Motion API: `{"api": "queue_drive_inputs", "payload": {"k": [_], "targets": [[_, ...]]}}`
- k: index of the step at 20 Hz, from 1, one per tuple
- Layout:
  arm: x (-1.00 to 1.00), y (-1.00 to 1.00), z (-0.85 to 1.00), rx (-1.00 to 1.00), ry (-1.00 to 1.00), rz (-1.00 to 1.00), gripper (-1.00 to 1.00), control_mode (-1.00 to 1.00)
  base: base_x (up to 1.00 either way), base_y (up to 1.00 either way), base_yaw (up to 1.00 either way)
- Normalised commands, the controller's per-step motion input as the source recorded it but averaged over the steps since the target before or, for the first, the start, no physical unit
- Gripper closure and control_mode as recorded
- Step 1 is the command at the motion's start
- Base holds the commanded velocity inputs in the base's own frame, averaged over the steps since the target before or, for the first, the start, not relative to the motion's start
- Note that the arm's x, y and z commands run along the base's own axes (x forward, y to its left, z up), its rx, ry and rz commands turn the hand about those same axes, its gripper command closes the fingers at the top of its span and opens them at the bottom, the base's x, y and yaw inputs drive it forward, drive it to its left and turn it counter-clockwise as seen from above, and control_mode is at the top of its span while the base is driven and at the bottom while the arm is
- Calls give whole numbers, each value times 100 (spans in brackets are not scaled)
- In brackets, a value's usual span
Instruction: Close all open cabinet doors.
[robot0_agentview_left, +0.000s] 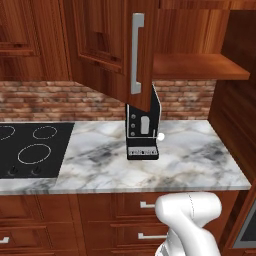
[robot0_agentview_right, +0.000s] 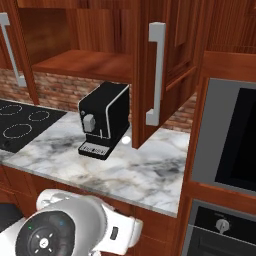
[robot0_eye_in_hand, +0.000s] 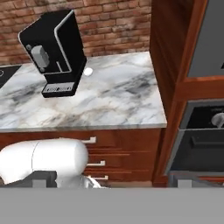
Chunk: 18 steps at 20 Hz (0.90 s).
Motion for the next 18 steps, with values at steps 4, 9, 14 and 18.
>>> {"api": "queue_drive_inputs", "payload": {"k": [4,9,14,18], "targets": [[0,-37,32,-5,-30,15,-100,-100,0,0,0],[23,-12,39,-8,-29,14,-100,-100,0,0,0],[42,-1,44,-9,-30,14,-100,-100,0,0,0],[46,0,45,-9,-29,12,-100,-100,0,0,0]]}}
